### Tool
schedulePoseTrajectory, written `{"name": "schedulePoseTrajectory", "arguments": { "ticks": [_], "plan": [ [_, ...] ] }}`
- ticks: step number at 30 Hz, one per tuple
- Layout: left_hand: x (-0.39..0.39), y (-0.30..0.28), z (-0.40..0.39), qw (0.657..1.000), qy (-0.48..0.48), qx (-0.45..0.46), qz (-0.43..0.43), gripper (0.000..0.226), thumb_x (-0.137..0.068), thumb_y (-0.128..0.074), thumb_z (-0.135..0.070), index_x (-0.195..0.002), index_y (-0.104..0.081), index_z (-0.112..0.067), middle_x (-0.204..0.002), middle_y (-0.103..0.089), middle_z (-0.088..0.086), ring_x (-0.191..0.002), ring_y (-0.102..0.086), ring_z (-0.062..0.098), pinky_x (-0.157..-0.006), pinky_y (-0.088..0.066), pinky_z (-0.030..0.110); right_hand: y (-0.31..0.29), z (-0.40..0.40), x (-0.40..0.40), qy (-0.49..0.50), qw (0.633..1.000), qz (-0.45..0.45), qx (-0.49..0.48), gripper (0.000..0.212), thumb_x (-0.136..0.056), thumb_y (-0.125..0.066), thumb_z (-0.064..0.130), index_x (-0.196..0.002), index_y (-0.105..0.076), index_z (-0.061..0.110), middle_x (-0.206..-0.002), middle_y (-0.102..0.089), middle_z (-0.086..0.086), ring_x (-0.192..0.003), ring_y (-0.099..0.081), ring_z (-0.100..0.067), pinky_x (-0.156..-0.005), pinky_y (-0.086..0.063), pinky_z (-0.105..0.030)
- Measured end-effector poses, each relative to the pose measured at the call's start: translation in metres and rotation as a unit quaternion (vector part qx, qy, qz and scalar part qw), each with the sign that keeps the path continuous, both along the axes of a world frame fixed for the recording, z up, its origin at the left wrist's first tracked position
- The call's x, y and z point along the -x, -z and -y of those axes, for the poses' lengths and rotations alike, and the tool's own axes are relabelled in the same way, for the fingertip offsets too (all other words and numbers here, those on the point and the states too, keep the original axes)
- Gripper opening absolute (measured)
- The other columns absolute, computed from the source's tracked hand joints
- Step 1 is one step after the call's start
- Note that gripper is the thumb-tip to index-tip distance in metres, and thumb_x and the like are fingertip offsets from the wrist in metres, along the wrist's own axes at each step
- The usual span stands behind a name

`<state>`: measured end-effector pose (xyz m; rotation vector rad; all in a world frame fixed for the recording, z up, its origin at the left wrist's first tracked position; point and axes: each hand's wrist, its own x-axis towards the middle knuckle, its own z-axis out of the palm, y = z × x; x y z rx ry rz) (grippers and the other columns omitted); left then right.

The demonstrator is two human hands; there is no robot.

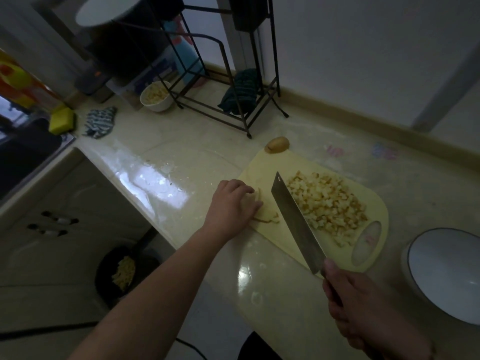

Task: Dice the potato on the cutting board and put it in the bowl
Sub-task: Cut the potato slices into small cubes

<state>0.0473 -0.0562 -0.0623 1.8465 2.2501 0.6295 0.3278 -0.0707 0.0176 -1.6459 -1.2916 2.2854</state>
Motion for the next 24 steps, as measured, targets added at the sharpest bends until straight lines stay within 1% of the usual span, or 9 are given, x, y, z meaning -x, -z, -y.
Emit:
{"name": "schedulePoseTrajectory", "arguments": {
  "ticks": [2, 4, 10, 12, 14, 18, 21, 22, 24],
  "plan": [
    [-0.005, -0.004, -0.011, 0.997, -0.041, 0.068, 0.000, 0.040, -0.086, -0.071, -0.049, -0.111, -0.074, -0.017, -0.115, -0.064, 0.003, -0.112, -0.049, 0.026, -0.097, -0.045, 0.042, -0.001, 0.000, 0.000, 0.000, 1.000, -0.001, 0.001, 0.053, -0.084, -0.042, 0.062, -0.067, -0.040, 0.013, -0.056, -0.028, -0.008, -0.041, -0.023, -0.013, -0.046, -0.017, -0.020],
    [-0.010, -0.007, -0.019, 0.993, -0.049, 0.106, -0.008, 0.036, -0.088, -0.070, -0.046, -0.115, -0.074, -0.022, -0.118, -0.065, -0.001, -0.116, -0.047, 0.025, -0.098, -0.041, 0.041, -0.002, 0.000, -0.001, 0.004, 1.000, -0.001, 0.003, 0.052, -0.085, -0.042, 0.062, -0.067, -0.040, 0.013, -0.056, -0.028, -0.008, -0.041, -0.023, -0.013, -0.046, -0.016, -0.020],
    [-0.014, -0.010, -0.029, 0.993, 0.013, 0.118, 0.007, 0.020, -0.096, -0.063, -0.031, -0.111, -0.075, -0.028, -0.110, -0.069, -0.007, -0.114, -0.045, 0.020, -0.096, -0.026, 0.036, -0.004, 0.000, -0.004, 0.013, 1.000, 0.006, 0.011, 0.051, -0.089, -0.042, 0.058, -0.066, -0.041, 0.013, -0.051, -0.030, -0.005, -0.041, -0.023, -0.013, -0.046, -0.016, -0.021],
    [-0.012, -0.008, -0.030, 0.991, 0.048, 0.122, 0.013, 0.019, -0.096, -0.063, -0.028, -0.109, -0.076, -0.028, -0.113, -0.067, -0.008, -0.116, -0.042, 0.020, -0.094, -0.022, 0.034, -0.004, -0.001, -0.005, 0.015, 1.000, 0.008, 0.011, 0.051, -0.089, -0.043, 0.058, -0.066, -0.042, 0.013, -0.050, -0.031, -0.004, -0.040, -0.024, -0.013, -0.046, -0.017, -0.021],
    [-0.011, -0.006, -0.030, 0.989, 0.057, 0.135, 0.004, 0.018, -0.097, -0.061, -0.029, -0.109, -0.075, -0.028, -0.117, -0.063, -0.008, -0.118, -0.039, 0.021, -0.092, -0.019, 0.032, -0.004, -0.001, -0.005, 0.012, 1.000, 0.008, 0.008, 0.050, -0.090, -0.042, 0.057, -0.067, -0.041, 0.013, -0.049, -0.032, -0.004, -0.039, -0.025, -0.013, -0.046, -0.017, -0.020],
    [-0.012, -0.004, -0.031, 0.989, 0.066, 0.129, -0.032, 0.018, -0.099, -0.056, -0.027, -0.109, -0.070, -0.027, -0.111, -0.063, -0.008, -0.113, -0.042, 0.020, -0.093, -0.021, 0.035, -0.004, -0.002, -0.006, 0.007, 1.000, 0.011, 0.002, 0.050, -0.091, -0.041, 0.056, -0.068, -0.042, 0.012, -0.049, -0.032, -0.003, -0.039, -0.026, -0.013, -0.045, -0.018, -0.020],
    [-0.009, -0.004, -0.032, 0.990, 0.085, 0.111, -0.032, 0.017, -0.097, -0.059, -0.029, -0.107, -0.072, -0.026, -0.107, -0.066, -0.007, -0.108, -0.047, 0.022, -0.091, -0.025, 0.037, -0.003, -0.003, -0.006, 0.009, 1.000, 0.016, 0.007, 0.050, -0.091, -0.041, 0.057, -0.068, -0.042, 0.012, -0.049, -0.032, -0.003, -0.039, -0.026, -0.013, -0.044, -0.018, -0.019],
    [-0.006, -0.003, -0.030, 0.987, 0.112, 0.107, -0.033, 0.021, -0.097, -0.057, -0.033, -0.107, -0.073, -0.024, -0.108, -0.066, -0.005, -0.107, -0.049, 0.023, -0.090, -0.027, 0.038, -0.003, -0.003, -0.005, 0.009, 1.000, 0.017, 0.008, 0.050, -0.091, -0.041, 0.057, -0.068, -0.042, 0.012, -0.050, -0.032, -0.004, -0.039, -0.026, -0.013, -0.045, -0.018, -0.020],
    [0.003, -0.003, -0.022, 0.977, 0.177, 0.112, -0.050, 0.039, -0.096, -0.048, -0.049, -0.114, -0.071, -0.023, -0.114, -0.064, -0.003, -0.109, -0.051, 0.022, -0.091, -0.032, 0.040, -0.001, -0.002, -0.005, 0.010, 1.000, 0.018, 0.006, 0.050, -0.091, -0.042, 0.057, -0.068, -0.043, 0.012, -0.050, -0.032, -0.005, -0.038, -0.026, -0.013, -0.045, -0.018, -0.019]
  ]
}}
